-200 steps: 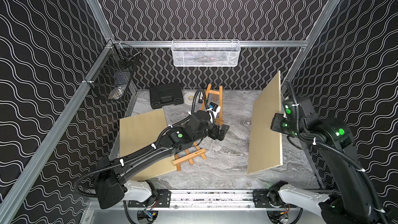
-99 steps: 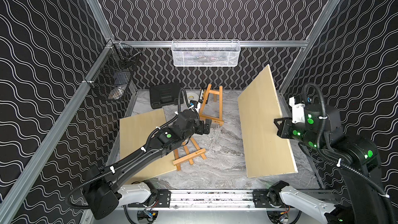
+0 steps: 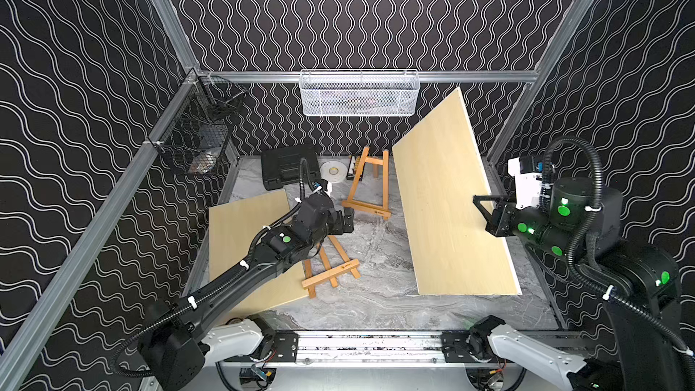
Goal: Assemble the easel
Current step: Pick up the drawing board from the center of the board, then adjust the easel at the center of the board.
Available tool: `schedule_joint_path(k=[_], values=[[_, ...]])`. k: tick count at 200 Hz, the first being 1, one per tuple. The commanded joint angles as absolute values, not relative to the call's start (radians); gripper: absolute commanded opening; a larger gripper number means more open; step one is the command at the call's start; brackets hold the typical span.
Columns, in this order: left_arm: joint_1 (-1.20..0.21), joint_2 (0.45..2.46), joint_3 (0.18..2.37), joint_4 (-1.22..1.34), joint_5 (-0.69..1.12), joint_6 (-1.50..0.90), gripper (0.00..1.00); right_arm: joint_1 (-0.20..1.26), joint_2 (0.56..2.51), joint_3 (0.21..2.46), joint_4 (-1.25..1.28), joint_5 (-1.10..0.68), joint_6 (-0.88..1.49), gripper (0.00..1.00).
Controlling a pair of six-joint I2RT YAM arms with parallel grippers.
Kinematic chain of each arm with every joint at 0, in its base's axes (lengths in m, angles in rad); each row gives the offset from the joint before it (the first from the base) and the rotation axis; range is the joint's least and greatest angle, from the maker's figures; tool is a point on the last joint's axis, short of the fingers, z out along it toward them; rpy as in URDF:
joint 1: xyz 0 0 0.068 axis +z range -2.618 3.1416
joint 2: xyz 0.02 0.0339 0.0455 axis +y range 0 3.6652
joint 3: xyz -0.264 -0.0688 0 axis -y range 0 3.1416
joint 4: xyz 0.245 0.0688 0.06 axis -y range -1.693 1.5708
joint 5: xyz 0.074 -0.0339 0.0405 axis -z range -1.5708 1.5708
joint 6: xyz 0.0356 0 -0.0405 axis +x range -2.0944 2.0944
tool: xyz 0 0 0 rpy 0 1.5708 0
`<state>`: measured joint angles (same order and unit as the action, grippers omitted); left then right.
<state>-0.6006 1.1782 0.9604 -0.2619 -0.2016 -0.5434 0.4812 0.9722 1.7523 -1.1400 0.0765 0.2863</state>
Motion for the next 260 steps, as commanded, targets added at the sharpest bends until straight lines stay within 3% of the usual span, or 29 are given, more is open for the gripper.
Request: schedule_joint_path(k=[1, 49, 110, 202, 260], values=[[-0.586, 1.177, 0.952, -0.242, -0.193, -0.582, 0.99, 0.483, 0.980, 1.775, -0.845, 0.035, 0.251, 0.00], [-0.562, 1.196, 0.939, -0.221, -0.167, -0.614, 0.98, 0.482, 1.071, 1.788, -0.736, -0.113, 0.179, 0.00], [-0.526, 1.222, 0.926, -0.193, -0.144, -0.652, 0.95, 0.483, 1.196, 1.814, -0.667, -0.174, 0.015, 0.00], [-0.489, 1.377, 0.885, 0.012, -0.048, -0.800, 0.83, 0.460, 1.384, 1.951, -0.758, -0.276, -0.242, 0.00], [-0.489, 1.514, 0.865, 0.164, -0.027, -1.013, 0.78, 0.394, 1.491, 2.050, -0.841, -0.317, -0.350, 0.00]])
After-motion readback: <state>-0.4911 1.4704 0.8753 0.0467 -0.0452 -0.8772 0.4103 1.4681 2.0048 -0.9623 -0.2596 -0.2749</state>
